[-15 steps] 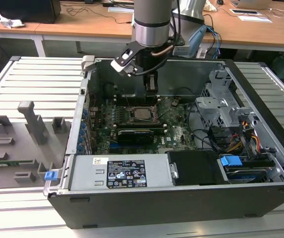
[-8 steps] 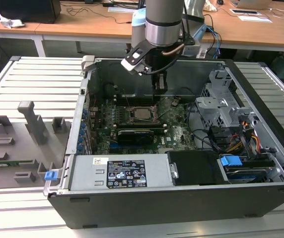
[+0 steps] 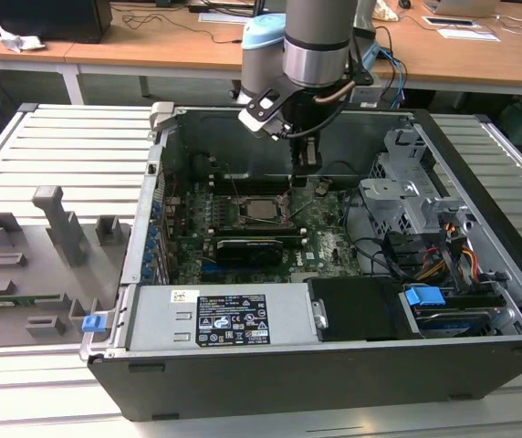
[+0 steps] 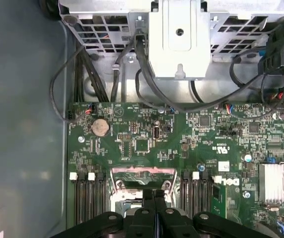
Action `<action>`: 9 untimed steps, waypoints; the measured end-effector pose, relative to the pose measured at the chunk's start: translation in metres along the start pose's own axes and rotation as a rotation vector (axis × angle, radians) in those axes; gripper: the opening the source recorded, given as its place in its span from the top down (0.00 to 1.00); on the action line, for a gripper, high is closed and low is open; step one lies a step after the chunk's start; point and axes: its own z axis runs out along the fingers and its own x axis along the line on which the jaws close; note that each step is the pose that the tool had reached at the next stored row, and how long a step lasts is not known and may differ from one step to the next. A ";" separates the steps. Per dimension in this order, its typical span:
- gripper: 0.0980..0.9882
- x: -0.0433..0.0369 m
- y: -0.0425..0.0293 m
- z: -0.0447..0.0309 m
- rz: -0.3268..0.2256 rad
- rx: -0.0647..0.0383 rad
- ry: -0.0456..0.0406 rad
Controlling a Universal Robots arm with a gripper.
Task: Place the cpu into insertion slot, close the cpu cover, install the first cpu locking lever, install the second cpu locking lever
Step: 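Close the cpu cover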
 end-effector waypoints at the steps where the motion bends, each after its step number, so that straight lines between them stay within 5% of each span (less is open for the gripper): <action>1: 0.99 0.0000 0.0013 0.0003 0.000 0.000 0.0001; 9: 0.99 0.0000 0.0105 0.0017 -0.001 0.005 -0.0002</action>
